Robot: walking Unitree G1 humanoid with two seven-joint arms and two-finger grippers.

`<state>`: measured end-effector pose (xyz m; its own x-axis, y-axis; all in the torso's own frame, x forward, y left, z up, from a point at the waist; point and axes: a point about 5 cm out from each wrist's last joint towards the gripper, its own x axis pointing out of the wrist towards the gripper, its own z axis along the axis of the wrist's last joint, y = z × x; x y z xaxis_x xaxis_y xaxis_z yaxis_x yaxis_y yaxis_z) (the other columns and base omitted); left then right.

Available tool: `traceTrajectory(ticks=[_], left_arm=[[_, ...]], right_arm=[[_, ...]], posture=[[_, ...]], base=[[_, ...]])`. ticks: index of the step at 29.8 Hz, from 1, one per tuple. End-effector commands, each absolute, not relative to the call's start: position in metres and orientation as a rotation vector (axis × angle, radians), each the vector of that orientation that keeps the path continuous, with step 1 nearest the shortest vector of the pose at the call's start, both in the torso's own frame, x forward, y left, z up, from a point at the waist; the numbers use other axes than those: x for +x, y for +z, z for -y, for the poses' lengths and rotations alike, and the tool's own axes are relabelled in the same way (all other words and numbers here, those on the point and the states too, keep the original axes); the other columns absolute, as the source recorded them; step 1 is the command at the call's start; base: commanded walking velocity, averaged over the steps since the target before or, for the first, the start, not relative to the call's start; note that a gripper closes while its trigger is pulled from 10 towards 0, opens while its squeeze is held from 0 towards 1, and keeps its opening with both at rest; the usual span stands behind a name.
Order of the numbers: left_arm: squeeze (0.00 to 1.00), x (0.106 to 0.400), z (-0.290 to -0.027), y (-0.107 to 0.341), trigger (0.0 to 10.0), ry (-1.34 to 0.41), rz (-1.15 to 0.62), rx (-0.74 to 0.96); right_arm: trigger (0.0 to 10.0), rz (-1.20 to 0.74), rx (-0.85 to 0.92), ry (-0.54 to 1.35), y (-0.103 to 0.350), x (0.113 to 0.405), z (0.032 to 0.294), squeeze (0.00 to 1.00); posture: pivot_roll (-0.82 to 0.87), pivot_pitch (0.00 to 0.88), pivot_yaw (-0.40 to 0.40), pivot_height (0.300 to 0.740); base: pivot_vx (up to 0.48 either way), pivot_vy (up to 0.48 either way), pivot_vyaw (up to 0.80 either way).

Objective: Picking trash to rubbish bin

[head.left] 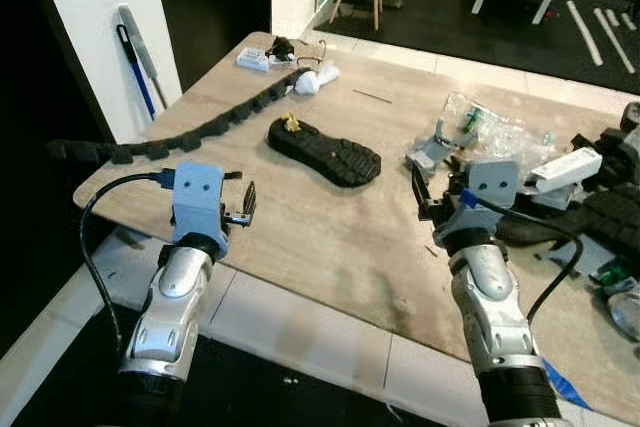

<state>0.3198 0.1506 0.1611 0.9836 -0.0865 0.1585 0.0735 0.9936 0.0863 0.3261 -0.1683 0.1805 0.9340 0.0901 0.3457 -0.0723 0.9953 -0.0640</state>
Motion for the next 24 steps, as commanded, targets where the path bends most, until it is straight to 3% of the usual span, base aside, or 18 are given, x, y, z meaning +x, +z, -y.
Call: traceTrajectory(ticks=[1, 24], left_arm=[[0.00, 0.3191, -0.1538, 0.1564, 10.0, -0.074, 0.146, 0.098], [0.00, 0.3194, -0.1546, 0.1577, 10.0, -0.083, 0.148, 0.104]], right_arm=[[10.0, 0.329, -0.046, 0.077, 0.1747, 0.3264, 0.1715, 0.00], [10.0, 0.323, -0.039, 0.078, 0.1716, 0.3257, 0.1701, 0.00]], posture=[[0.00, 0.114, -0.037, 0.740], [0.01, 0.113, -0.030, 0.740]], base=[[0.300, 0.000, 0.00], [0.303, 0.000, 0.00]])
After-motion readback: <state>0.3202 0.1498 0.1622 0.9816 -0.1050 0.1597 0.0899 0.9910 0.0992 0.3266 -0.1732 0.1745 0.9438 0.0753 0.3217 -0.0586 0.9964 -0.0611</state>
